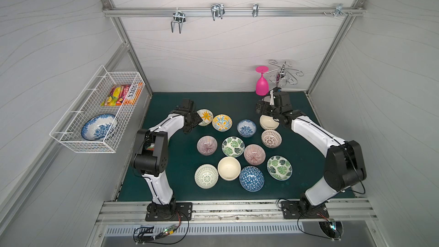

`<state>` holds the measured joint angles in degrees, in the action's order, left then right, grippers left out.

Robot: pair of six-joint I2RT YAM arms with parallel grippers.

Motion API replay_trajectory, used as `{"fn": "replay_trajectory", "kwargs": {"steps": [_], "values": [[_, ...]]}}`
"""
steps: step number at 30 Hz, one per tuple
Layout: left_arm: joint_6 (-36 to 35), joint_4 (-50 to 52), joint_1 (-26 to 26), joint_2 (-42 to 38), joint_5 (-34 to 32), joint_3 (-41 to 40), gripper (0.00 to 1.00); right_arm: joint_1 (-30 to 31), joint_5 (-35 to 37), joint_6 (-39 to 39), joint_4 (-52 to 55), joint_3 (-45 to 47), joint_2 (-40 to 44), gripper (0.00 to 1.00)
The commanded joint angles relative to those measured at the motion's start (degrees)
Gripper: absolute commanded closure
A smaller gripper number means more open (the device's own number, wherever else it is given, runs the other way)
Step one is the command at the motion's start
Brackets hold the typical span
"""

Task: Stack the bowls
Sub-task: Pick up the bowl from the center of the board.

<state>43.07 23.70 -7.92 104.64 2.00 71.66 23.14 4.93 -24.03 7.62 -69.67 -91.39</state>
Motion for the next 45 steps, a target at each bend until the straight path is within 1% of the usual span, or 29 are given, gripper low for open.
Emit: {"fn": "replay_trajectory", "kwargs": {"steps": [1, 7, 11, 13, 18, 21, 26, 28, 31, 36, 41, 43, 45], "values": [[-0.83, 0.60, 0.26, 1.75, 0.46, 3.56, 0.30, 2.66, 3.51, 2.85, -1.19, 0.10, 2.75, 0.01], [-1.08, 2.64, 0.19, 4.44, 0.20, 6.44, 0.42, 5.34, 5.13, 4.97, 1.38, -2.94, 0.31, 0.01], [-0.99, 3.17, 0.14, 5.48, 0.24, 7.40, 0.47, 6.99, 6.91, 5.84, 1.20, -2.73, 0.95, 0.01], [-1.05, 3.36, 0.19, 5.84, 0.20, 7.71, 0.49, 7.20, 6.93, 5.67, 1.05, -2.44, 1.25, 0.01], [-1.06, 3.97, 0.19, 6.85, 0.55, 8.67, 0.57, 7.34, 7.43, 5.35, 0.39, -1.56, 1.90, 0.01], [-1.13, 4.05, 0.19, 7.07, 0.65, 8.84, 0.65, 7.36, 7.43, 4.87, -0.75, -0.54, 2.36, 0.01], [-0.78, 4.58, 0.16, 7.26, 0.34, 9.04, 0.92, 7.33, 6.44, 4.02, -1.99, 0.51, 2.79, 0.01], [-0.61, 4.85, 0.19, 6.92, 0.06, 8.80, 0.98, 7.38, 5.88, 3.97, -2.19, 0.78, 2.91, 0.01], [0.22, 5.70, 0.26, 5.84, -1.56, 8.10, 1.00, 7.41, 5.51, 4.04, -2.87, 0.94, 2.68, 0.01], [2.84, 6.81, 1.28, 3.39, -3.58, 5.61, 1.00, 7.43, 5.11, 4.19, -2.66, 0.55, 2.30, 0.01], [6.36, 1.96, 4.87, -0.66, 0.12, -0.77, 1.00, 7.44, 4.94, 4.40, -2.61, 0.52, 2.16, 0.01], [7.13, -0.78, 6.56, -2.39, 2.97, -4.21, 1.00, 7.41, 4.93, 4.43, -2.69, 0.51, 2.16, 0.01], [7.06, -2.04, 7.49, -3.78, 4.56, -5.95, 1.00, 7.43, 4.94, 4.47, -2.77, 0.50, 2.14, 0.01]]}}
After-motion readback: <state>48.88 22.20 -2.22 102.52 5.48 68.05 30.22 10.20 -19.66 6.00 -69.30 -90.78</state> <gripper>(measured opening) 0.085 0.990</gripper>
